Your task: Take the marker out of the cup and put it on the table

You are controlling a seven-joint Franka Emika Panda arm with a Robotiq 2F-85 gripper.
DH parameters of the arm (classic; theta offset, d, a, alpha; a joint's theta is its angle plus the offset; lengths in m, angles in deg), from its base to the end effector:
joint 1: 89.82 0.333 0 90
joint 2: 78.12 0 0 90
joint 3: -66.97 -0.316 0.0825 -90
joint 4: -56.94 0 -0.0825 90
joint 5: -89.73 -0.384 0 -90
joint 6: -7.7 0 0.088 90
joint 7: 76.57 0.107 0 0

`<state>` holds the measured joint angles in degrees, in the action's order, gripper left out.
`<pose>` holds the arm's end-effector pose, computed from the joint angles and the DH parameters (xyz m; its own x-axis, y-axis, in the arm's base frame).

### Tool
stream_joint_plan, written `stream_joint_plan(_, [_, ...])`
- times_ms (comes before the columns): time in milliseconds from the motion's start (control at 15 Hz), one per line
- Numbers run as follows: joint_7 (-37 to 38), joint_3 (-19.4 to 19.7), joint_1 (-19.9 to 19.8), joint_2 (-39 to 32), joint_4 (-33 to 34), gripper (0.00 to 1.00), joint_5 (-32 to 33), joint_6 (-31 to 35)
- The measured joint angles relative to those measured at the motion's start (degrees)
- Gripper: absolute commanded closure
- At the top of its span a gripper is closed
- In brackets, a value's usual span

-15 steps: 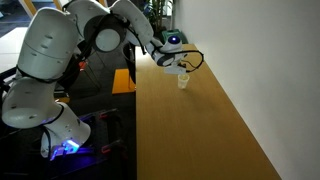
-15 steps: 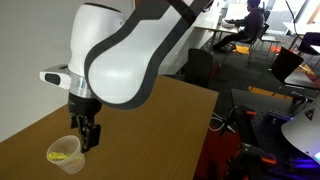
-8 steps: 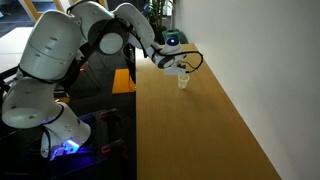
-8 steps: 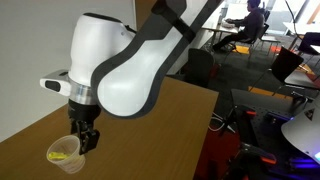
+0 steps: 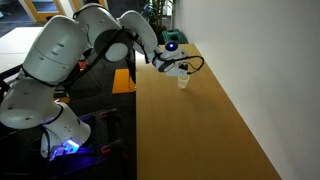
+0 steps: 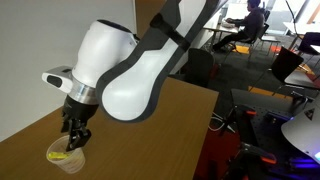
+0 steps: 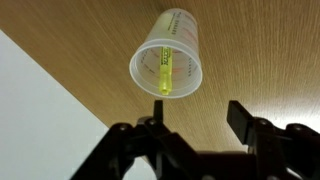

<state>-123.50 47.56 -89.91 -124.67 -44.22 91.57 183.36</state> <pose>0.6651 0.2014 0.1820 0.4055 0.7677 0.4961 0.8055 -0.5567 0.2031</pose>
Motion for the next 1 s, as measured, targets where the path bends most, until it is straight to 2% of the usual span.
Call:
stream_joint_plan(267, [0.07, -1.70, -2.03, -2.18, 1.25, 0.34, 1.71, 0.53])
stream_joint_plan(400, [0.08, -2.13, -2.51, -3.34, 2.14, 0.37, 2.41, 0.53])
stream_joint_plan(733, [0.10, -2.54, -2.49, -6.23, 5.04, 0.36, 4.04, 0.53])
stream_joint_plan(1000, [0.10, -2.58, -2.29, -7.94, 7.09, 0.42, 4.70, 0.53])
